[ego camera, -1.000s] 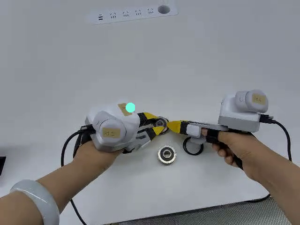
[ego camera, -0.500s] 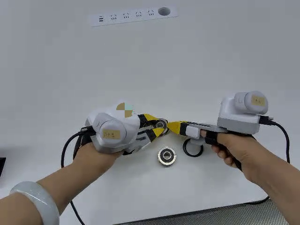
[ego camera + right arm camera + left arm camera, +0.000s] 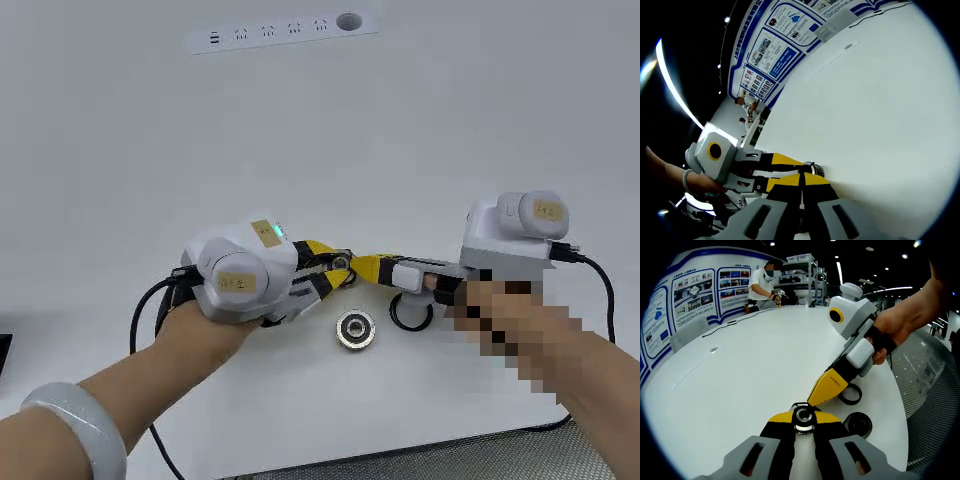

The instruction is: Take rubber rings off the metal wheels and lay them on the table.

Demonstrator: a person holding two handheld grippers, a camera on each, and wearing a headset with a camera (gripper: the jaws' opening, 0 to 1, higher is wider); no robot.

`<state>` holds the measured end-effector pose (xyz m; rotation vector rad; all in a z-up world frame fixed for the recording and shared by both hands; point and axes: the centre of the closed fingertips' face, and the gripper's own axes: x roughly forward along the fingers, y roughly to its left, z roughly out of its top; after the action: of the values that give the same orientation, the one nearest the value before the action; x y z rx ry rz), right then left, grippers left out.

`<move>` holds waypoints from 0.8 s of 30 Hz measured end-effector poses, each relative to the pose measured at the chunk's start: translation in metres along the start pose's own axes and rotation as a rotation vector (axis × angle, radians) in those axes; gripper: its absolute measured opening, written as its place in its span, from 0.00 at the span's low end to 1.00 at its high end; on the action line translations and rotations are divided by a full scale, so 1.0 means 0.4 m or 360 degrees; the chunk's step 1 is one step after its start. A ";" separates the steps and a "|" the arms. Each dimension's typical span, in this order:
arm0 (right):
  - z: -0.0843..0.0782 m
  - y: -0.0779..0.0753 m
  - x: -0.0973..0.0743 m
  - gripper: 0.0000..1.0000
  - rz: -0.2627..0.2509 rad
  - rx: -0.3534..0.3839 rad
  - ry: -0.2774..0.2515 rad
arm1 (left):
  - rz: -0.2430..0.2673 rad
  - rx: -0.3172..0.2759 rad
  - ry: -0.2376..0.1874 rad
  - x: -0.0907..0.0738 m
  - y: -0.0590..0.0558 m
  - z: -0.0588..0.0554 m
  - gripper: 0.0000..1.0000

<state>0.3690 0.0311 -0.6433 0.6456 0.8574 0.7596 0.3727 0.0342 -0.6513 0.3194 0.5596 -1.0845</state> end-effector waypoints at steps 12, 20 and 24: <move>0.006 -0.001 -0.002 0.02 0.0016 0.0020 -0.0021 | -0.0001 -0.0001 0.0000 0.000 0.000 0.000 0.14; 0.002 -0.021 -0.001 0.02 -0.0032 0.0032 -0.0016 | 0.0006 0.0031 0.0001 -0.001 -0.001 0.002 0.14; 0.000 -0.026 0.002 0.02 -0.0041 0.0035 -0.0016 | 0.0000 0.0050 -0.0026 -0.004 -0.006 0.011 0.15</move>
<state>0.3726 0.0257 -0.6513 0.6561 0.8646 0.7239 0.3712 0.0322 -0.6468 0.3372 0.5284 -1.0961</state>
